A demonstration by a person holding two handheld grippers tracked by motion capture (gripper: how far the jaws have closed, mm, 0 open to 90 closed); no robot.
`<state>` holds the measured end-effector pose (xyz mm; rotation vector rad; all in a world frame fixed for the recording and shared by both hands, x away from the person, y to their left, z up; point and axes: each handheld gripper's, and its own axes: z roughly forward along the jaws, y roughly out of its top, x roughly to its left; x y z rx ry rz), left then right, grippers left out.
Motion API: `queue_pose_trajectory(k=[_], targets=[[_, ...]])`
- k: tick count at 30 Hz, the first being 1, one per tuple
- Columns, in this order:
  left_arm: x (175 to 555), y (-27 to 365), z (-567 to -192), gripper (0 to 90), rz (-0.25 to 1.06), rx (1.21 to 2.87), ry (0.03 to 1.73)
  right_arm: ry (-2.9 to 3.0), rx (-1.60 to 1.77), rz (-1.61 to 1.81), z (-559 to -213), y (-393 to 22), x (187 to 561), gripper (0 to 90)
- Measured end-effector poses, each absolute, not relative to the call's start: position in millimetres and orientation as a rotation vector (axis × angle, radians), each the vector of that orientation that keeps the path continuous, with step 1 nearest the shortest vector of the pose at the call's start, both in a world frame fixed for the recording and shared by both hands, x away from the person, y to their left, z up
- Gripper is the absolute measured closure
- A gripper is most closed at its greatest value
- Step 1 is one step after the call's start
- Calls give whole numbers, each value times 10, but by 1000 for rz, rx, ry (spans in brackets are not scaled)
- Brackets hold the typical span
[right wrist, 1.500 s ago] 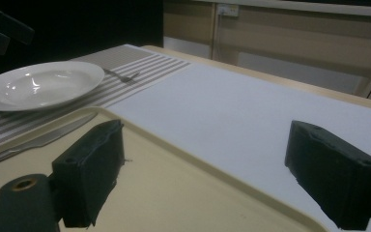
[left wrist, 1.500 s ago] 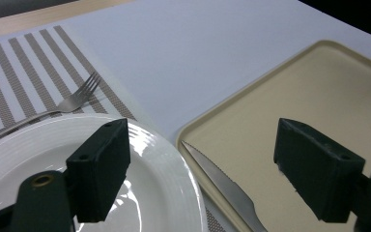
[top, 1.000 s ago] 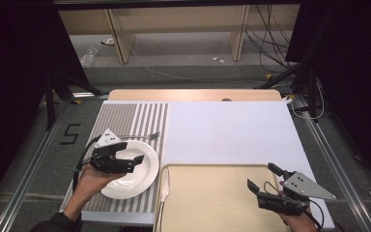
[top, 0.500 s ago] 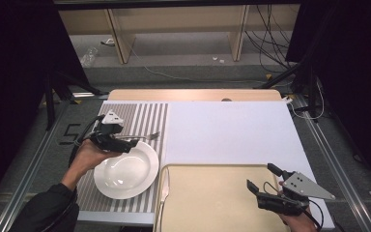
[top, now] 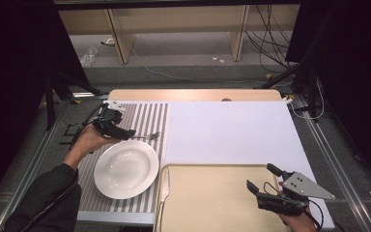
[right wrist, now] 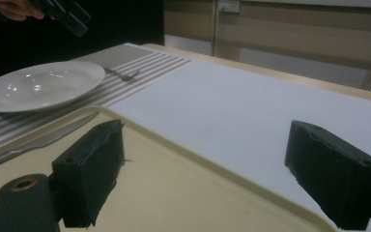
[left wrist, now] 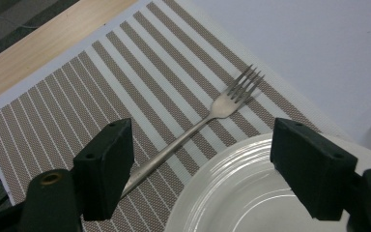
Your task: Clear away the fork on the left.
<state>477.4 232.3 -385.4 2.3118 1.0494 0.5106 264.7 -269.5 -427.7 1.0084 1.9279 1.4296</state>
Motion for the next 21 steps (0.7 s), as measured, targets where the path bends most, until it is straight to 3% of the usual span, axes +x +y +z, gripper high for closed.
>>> queue_pose_trajectory(k=[21], targets=[[5194,2260,-4210,264,524,2485,1085,1949,1011,1433,-4272,-2704,2645,147]])
